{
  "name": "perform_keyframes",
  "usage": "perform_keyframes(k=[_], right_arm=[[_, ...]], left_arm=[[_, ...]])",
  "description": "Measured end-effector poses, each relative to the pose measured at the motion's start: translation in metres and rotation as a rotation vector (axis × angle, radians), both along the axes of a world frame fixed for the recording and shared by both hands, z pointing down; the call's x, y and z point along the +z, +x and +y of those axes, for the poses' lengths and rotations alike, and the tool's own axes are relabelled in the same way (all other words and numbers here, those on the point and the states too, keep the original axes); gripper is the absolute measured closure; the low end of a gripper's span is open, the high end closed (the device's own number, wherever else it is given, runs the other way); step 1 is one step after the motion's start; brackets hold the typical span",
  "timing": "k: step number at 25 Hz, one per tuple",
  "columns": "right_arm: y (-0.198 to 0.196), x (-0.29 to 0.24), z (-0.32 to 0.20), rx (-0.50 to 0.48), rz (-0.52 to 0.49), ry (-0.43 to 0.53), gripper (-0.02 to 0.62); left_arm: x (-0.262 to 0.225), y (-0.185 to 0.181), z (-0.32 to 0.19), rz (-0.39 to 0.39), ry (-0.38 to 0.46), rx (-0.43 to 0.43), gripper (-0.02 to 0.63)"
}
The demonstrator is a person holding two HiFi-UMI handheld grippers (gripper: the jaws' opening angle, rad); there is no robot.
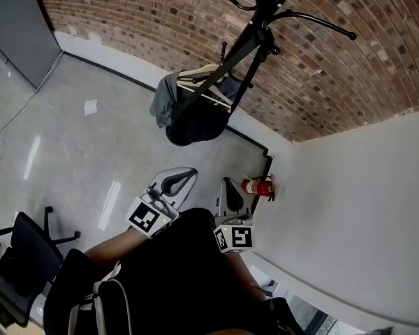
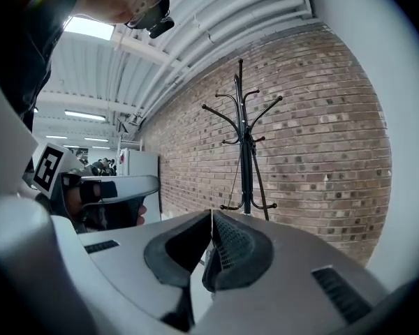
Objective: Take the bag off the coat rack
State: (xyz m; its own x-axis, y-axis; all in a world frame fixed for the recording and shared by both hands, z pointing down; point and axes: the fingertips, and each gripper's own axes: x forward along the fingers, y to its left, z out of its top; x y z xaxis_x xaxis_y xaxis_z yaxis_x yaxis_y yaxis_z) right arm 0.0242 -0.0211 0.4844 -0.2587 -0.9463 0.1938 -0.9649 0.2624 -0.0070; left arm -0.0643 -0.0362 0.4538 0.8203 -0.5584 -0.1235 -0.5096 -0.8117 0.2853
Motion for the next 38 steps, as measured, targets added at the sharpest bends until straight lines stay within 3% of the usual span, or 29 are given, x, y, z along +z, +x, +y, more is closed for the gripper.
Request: perform_keyframes(k=[5, 10, 14, 21, 25, 38], right_arm=[[-0.001, 0.009, -0.017, 0.017, -0.007, -0.041, 0.574], [0.002, 0.011, -0.027, -0.022, -0.007, -0.037, 0.574], [0.021, 0.009, -0.043, -0.021, -0.036, -0.022, 0.575], [0.057, -0.02, -0.09, -0.013, -0.034, 0.081, 0.574], [0.078, -0.025, -0.118, 0.017, -0.042, 0.096, 0.574], [0.116, -0.04, -0.207, -0.05, -0.033, 0.183, 0.574]], left_arm=[[-0.004, -0.002, -0.024, 0.028, -0.014, 0.001, 0.588], [-0.004, 0.005, -0.042, 0.048, -0.041, -0.055, 0.588], [-0.012, 0.016, -0.056, 0.053, -0.01, -0.081, 0.587], [-0.032, 0.026, -0.1, -0.006, 0.055, -0.158, 0.586], [-0.023, 0.041, -0.124, -0.08, 0.036, -0.179, 0.586], [-0.023, 0.075, -0.204, -0.134, 0.09, -0.293, 0.563]])
